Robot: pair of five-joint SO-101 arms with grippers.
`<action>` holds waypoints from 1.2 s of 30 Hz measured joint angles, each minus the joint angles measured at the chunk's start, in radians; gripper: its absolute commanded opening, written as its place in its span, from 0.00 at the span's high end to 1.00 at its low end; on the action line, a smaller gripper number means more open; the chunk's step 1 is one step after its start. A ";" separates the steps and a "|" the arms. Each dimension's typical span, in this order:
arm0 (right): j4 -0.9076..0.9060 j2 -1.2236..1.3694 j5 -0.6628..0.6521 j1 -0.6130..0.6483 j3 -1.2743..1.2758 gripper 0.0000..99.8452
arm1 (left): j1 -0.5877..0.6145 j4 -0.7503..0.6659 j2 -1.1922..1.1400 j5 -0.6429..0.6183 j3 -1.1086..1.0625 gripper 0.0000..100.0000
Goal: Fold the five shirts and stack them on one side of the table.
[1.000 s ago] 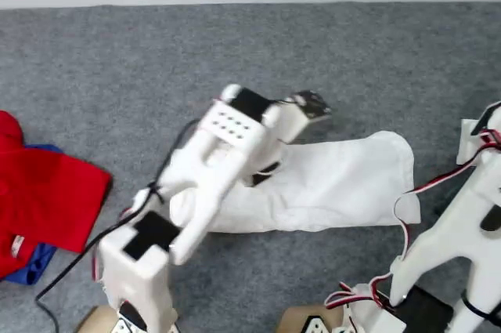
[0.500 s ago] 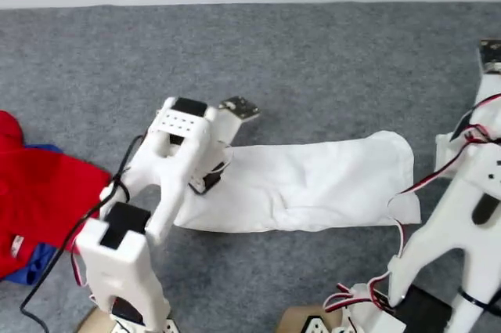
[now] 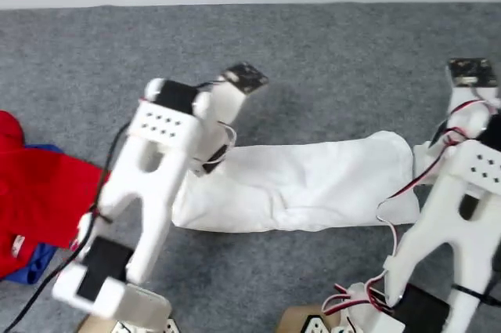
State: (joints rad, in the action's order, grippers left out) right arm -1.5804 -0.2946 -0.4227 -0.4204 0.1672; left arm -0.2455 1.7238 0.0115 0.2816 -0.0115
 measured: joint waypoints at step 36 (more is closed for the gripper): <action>0.318 0.681 0.138 0.173 -0.034 1.00 | 0.275 0.006 0.341 -0.005 -0.276 0.99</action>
State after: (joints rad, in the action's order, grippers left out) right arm -1.2628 0.3867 -0.2846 -0.2470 0.1335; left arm 0.0292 1.7300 0.3521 0.2770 -0.2877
